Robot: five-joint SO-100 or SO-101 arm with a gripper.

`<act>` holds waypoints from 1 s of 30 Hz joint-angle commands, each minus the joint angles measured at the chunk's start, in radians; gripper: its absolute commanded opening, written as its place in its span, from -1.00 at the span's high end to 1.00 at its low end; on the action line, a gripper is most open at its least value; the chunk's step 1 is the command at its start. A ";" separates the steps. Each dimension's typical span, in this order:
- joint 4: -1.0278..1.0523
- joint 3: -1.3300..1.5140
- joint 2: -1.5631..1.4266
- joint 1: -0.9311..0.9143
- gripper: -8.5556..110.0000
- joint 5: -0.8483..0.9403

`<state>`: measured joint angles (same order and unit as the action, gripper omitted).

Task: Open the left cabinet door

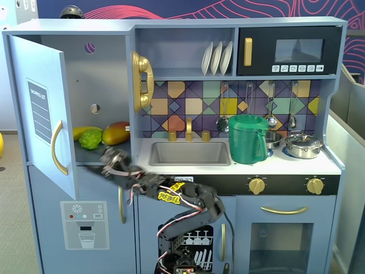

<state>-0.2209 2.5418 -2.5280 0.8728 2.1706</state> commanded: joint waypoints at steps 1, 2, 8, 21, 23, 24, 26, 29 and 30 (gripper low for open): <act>0.397 -0.014 -0.110 -0.419 0.65 -0.189; 0.509 -0.014 -0.127 -0.503 0.66 -0.219; 1.144 -0.048 -0.101 -0.902 0.69 -0.390; 1.488 0.058 -0.221 -0.936 0.69 -0.531; 1.488 0.098 -0.245 -0.927 0.69 -0.546; 1.494 0.120 -0.262 -0.922 0.69 -0.551; 1.502 0.161 -0.299 -0.917 0.69 -0.565; 1.517 0.218 -0.347 -0.908 0.69 -0.594; 1.525 0.238 -0.364 -0.907 0.69 -0.601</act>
<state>1.2839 2.7458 -2.8409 -0.0445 1.5969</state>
